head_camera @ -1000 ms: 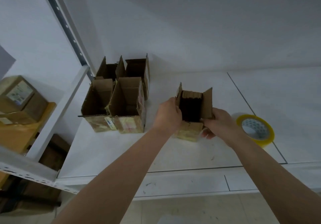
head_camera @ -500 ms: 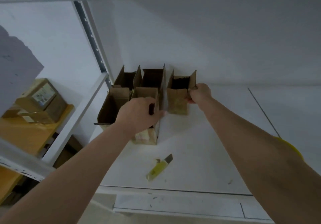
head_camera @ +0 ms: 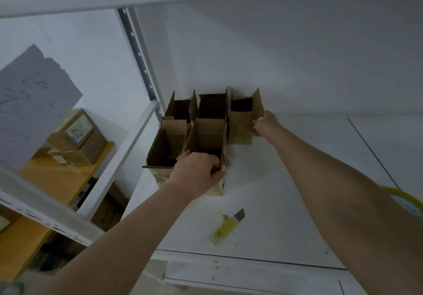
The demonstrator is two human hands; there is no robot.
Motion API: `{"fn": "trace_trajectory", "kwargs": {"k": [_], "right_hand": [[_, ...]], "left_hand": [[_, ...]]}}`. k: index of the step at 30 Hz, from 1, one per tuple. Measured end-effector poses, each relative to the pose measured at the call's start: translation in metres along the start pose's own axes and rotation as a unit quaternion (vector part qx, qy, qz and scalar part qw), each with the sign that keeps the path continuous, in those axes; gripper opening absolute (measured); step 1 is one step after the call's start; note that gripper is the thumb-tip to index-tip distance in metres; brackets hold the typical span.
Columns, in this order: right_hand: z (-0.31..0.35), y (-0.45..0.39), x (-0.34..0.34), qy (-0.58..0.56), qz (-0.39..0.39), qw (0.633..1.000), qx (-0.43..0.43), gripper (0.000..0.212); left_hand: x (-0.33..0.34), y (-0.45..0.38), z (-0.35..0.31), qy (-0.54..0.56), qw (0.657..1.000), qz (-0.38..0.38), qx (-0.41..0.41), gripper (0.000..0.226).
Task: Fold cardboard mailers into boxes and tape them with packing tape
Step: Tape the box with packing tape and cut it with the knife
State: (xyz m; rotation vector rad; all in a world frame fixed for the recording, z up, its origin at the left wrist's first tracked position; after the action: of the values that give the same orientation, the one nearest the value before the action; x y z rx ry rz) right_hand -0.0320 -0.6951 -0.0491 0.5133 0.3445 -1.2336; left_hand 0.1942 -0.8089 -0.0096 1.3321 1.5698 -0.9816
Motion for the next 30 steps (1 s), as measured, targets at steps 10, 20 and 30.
{"fn": "trace_trajectory", "kwargs": {"k": [10, 20, 30], "right_hand": [[-0.016, 0.108, -0.063, 0.492, -0.097, 0.842, -0.2, 0.039], [-0.079, 0.224, -0.173, 0.586, -0.171, 0.786, -0.101, 0.036], [-0.203, 0.346, -0.33, 0.58, -0.192, 0.792, -0.009, 0.035]], "left_hand": [[-0.026, -0.009, -0.009, -0.074, 0.996, -0.04, 0.041, 0.038], [0.014, -0.014, -0.185, -0.028, 0.967, -0.062, 0.247, 0.031], [0.11, 0.035, -0.389, 0.011, 0.94, -0.017, 0.34, 0.034]]}}
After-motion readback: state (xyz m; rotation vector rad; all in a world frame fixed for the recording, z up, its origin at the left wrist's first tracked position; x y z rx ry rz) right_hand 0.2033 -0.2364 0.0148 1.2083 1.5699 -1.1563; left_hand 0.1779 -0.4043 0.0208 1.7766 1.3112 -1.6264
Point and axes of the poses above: each hand's wrist, its own y-axis away from the middle knuckle, its own x-axis out of the palm, z = x × y, the point moved 5 cm from there along -y, towards the middle knuckle, and after that the axes turned 7 degrees about y, right-handed, at the moved point
